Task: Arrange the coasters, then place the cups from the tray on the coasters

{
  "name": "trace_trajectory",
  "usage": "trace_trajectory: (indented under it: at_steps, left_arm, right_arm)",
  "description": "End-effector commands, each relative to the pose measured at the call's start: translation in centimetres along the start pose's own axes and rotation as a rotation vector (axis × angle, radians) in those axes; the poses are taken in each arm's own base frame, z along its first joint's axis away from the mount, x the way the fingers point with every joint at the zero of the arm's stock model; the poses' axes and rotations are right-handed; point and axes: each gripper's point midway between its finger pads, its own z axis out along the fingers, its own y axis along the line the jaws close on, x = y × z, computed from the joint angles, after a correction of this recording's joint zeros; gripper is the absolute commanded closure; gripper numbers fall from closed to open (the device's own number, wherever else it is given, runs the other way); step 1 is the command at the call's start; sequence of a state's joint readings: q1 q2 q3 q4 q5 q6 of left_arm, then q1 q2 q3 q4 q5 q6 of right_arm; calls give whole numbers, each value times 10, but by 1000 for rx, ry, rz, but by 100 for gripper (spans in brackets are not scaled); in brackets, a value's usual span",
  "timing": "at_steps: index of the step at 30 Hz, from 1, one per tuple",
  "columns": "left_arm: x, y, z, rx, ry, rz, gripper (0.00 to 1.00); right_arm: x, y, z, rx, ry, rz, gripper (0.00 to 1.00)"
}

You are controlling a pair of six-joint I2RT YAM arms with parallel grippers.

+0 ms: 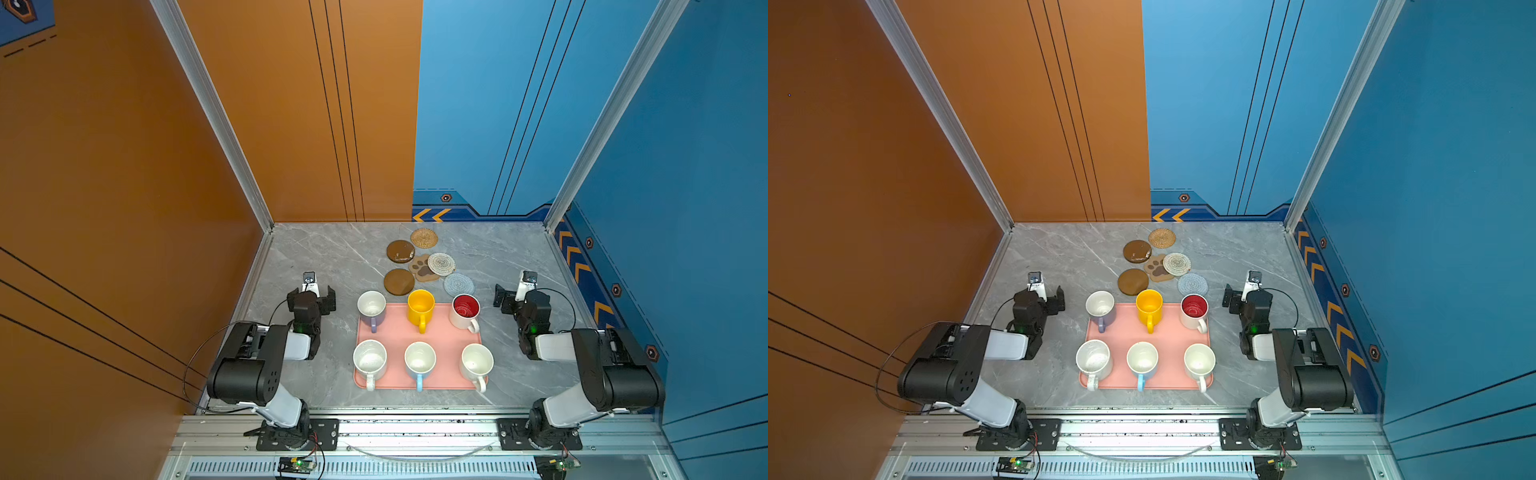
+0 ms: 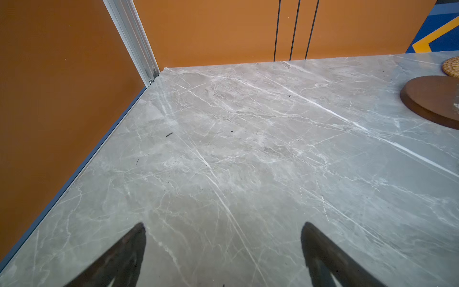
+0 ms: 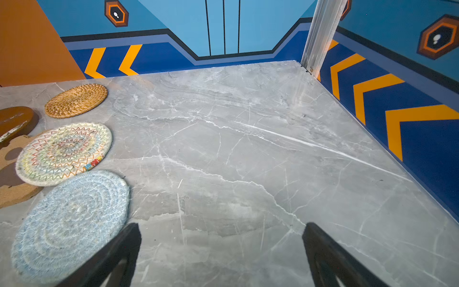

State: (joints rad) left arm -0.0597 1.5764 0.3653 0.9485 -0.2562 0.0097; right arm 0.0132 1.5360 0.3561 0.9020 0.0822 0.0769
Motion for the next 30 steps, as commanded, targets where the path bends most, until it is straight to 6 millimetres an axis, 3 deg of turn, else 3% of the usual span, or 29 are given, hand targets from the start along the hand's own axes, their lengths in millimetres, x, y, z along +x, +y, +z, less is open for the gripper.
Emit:
trace_trajectory:
  at_steps: [1,30]
  left_arm:
    - [-5,1,0,-1,-11,-12,2]
    - [-6,1,0,-1,-12,-11,2]
  right_arm:
    - [-6,1,3,5,-14,-13,0]
    - [-5,2,3,5,-12,-13,0]
